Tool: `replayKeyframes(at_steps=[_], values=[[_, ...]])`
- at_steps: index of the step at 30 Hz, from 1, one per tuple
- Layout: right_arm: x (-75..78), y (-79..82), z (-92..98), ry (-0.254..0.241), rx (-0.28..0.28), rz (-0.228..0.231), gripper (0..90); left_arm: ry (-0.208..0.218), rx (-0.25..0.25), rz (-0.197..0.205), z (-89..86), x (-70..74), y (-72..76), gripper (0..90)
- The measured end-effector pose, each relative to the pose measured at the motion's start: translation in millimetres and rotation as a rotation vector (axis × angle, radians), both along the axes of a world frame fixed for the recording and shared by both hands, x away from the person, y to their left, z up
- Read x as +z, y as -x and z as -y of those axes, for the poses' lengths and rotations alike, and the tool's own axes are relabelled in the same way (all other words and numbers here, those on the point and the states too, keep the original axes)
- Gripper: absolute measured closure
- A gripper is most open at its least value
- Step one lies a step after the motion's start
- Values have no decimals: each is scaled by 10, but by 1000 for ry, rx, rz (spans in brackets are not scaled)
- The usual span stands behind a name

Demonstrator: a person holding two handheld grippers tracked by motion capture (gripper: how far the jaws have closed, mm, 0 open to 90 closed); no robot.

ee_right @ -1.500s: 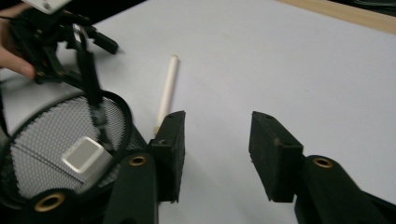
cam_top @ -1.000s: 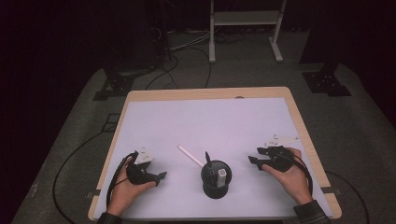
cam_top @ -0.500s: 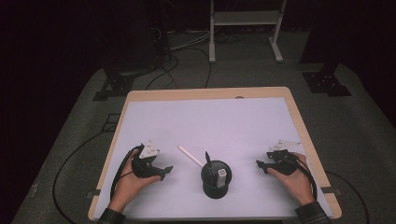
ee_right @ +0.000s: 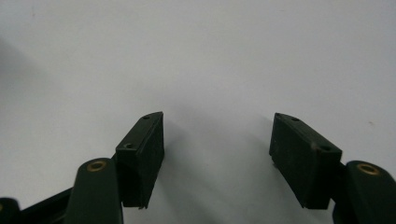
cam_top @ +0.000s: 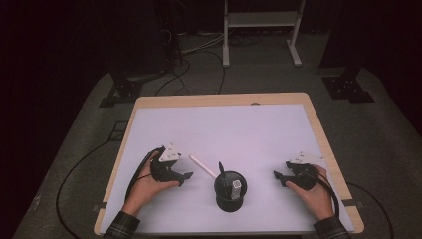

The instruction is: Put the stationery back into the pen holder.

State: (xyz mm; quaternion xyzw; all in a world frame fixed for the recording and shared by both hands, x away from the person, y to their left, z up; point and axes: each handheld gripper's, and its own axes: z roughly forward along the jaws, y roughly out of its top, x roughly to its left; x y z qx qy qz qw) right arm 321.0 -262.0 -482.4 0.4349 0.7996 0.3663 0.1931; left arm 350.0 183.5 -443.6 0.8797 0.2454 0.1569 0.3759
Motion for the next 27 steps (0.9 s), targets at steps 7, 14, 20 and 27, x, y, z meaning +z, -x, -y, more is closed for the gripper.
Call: replayKeyframes(at_steps=[7, 14, 20, 27], values=[[-2, -3, 4, -6, -1, -3, 340, -12, -46, 8, 137, 20, -97, 178], [-3, -5, 8, -10, 1, -5, 339, -31, -85, 9, 322, 1, -175, 195], [-3, -7, 10, -12, 2, -6, 338, -30, -117, 2, 430, -29, -203, 210], [-2, -8, 11, -12, 2, -7, 338, -63, -158, -12, 551, -137, -229, 254]])
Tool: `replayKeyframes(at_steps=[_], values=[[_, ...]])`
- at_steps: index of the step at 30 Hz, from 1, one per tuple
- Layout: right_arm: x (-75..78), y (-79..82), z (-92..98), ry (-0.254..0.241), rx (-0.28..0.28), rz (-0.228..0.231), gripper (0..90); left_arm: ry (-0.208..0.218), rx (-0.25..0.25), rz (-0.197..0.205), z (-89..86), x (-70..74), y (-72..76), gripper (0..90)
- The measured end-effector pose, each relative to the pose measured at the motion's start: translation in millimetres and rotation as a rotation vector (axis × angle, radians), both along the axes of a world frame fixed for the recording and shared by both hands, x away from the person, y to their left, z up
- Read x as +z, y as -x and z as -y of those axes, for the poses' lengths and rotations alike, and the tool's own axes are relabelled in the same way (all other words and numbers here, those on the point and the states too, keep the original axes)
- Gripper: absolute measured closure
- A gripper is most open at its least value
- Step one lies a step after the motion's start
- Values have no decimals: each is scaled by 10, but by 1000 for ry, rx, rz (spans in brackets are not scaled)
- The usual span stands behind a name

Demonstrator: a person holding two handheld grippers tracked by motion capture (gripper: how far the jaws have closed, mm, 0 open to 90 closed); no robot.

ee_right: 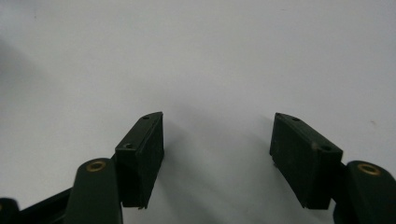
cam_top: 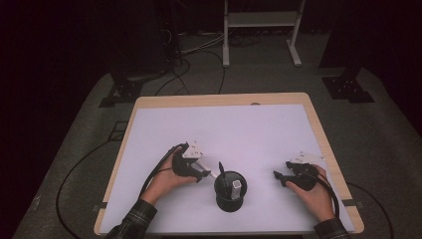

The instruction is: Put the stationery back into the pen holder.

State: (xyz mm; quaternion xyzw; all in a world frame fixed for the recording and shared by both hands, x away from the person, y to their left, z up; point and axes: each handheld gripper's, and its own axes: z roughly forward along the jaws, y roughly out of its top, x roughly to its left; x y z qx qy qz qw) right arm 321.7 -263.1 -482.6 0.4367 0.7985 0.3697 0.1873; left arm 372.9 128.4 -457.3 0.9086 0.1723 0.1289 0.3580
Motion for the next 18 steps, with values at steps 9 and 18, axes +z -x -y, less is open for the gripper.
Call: replayKeyframes(at_steps=[9, 18], values=[[0, -1, 1, -1, 0, 0, 338, -35, -14, -34, 34, -68, -35, 409], [0, -1, 1, -1, 0, 0, 338, -36, 16, -99, 28, -43, -23, 584]])
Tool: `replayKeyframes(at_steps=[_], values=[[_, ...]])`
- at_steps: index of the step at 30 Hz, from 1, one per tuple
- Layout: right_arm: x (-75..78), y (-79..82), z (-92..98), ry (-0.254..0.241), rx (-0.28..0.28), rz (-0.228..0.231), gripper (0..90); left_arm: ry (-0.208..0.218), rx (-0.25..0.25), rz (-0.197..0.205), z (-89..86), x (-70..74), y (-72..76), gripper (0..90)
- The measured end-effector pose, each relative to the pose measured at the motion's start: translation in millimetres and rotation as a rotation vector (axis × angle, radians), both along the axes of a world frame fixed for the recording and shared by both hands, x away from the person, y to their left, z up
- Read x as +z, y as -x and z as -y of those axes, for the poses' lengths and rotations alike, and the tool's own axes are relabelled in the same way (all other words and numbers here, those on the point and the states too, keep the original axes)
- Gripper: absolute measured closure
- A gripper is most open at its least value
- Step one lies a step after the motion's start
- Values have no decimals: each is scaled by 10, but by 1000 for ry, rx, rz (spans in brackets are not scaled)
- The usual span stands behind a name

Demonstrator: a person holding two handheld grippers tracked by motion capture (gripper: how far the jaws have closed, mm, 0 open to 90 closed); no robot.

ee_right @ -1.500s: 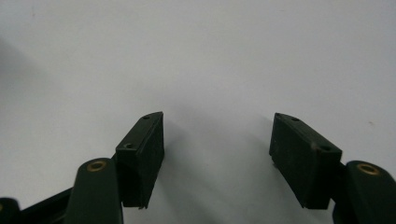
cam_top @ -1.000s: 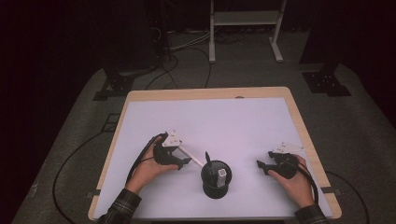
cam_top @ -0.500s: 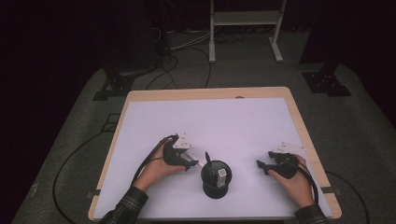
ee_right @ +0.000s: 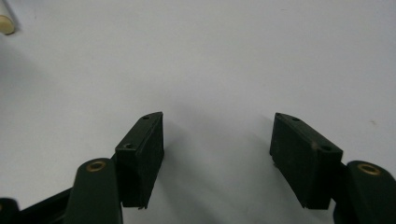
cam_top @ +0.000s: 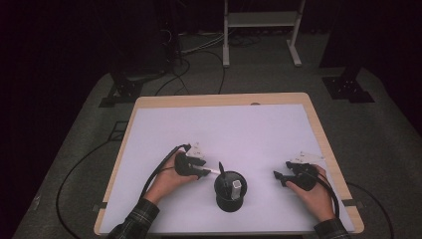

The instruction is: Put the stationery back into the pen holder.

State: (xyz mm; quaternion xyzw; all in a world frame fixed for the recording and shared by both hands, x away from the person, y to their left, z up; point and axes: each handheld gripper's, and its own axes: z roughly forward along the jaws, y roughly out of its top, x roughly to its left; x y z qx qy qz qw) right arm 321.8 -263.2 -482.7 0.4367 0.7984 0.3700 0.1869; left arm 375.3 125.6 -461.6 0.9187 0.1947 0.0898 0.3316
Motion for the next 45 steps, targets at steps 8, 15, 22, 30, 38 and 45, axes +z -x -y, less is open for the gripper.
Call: replayKeyframes(at_steps=[8, 15, 22, 30, 38, 45], values=[[0, -1, 1, 0, 1, 1, 338, -18, 37, -29, -29, 30, 3, 732], [0, -2, 2, 0, 1, 1, 338, -20, 63, -50, -44, 42, 1, 784], [0, -2, 3, -1, 0, 0, 338, -34, 106, -70, -181, 63, 46, 785], [0, -3, 4, -2, 0, 0, 338, -51, 163, -82, -391, 81, 149, 784], [0, -3, 4, -3, -1, 0, 338, -45, 168, -74, -281, 149, 111, 646], [0, -4, 6, -3, 0, -1, 338, -85, 169, -78, -123, 219, -34, 639]])
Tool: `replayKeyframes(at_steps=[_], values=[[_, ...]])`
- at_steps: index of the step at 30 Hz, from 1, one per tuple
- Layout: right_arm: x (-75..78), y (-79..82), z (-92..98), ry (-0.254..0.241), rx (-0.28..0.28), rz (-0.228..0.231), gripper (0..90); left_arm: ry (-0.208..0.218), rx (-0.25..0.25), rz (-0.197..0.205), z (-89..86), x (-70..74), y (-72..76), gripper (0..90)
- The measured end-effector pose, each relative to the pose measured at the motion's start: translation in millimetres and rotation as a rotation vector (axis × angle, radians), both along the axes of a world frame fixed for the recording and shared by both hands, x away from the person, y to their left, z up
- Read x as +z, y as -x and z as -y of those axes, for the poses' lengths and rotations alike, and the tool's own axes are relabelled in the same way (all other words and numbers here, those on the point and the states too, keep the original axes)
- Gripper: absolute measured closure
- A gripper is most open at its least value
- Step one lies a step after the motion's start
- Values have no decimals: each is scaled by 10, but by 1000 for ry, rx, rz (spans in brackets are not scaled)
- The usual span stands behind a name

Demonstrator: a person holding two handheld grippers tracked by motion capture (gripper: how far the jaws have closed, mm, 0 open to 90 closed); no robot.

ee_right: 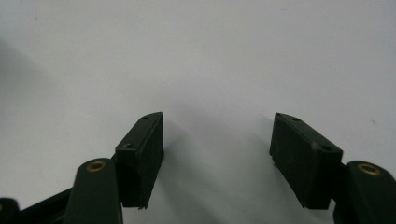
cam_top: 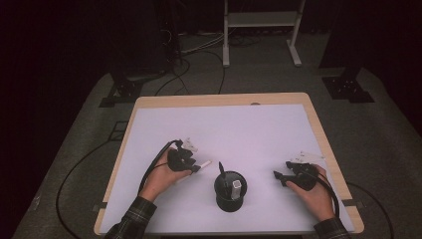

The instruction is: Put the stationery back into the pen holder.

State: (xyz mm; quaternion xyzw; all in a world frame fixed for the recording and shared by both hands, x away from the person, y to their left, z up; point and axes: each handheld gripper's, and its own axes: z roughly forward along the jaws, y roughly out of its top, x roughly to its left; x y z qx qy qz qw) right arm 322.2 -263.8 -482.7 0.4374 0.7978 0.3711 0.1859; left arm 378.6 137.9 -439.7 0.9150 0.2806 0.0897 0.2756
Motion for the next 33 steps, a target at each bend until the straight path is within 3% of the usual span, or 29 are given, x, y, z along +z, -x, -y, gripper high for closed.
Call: replayKeyframes(at_steps=[7, 13, 20, 26, 33], values=[[1, 1, 1, -2, -1, -3, 338, -43, -14, -42, 189, 1, -107, 656], [1, 0, 3, -2, 0, -3, 337, -60, -40, -60, 317, -24, -167, 672], [1, 0, 3, -2, 0, -4, 336, -109, -30, -71, 397, -47, -197, 691], [1, -1, 3, -4, 0, -4, 336, -106, -11, -75, 388, -53, -217, 777], [1, 0, 2, -3, 0, -3, 336, -76, -7, -87, 349, -56, -225, 784]])
